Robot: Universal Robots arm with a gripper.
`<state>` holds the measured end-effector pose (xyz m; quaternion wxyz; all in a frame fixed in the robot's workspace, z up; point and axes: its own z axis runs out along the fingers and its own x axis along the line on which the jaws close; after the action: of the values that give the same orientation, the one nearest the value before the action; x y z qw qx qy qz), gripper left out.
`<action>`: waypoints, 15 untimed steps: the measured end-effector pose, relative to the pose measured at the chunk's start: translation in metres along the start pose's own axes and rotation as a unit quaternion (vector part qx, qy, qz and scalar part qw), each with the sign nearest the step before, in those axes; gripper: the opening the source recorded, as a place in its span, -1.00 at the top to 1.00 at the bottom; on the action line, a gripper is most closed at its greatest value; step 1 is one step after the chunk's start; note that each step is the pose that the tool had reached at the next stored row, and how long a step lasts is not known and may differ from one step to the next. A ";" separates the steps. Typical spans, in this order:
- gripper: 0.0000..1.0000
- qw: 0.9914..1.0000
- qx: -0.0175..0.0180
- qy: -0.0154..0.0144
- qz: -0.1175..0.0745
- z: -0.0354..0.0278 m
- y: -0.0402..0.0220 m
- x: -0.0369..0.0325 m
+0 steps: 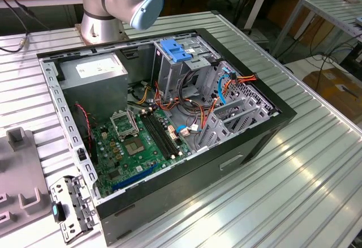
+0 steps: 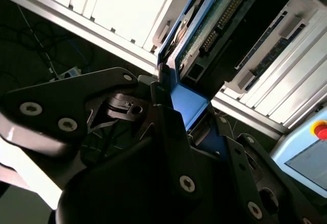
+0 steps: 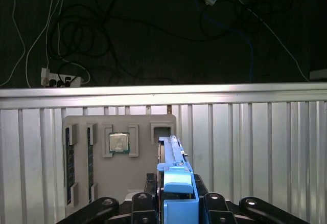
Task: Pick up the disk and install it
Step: 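Pick up the disk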
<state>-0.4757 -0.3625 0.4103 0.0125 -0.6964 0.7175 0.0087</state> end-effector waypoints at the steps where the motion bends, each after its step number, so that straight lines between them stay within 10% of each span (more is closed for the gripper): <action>1: 0.26 1.000 0.000 0.000 0.000 -0.0011 0.0000 0.0000; 10: 0.26 1.000 0.000 0.000 0.000 -0.0143 -0.0001 -0.0004; 15: 0.26 1.000 0.000 0.000 0.000 -0.0455 -0.0002 -0.0014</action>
<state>-0.4757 -0.3625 0.4558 0.0125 -0.6964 0.7174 0.0087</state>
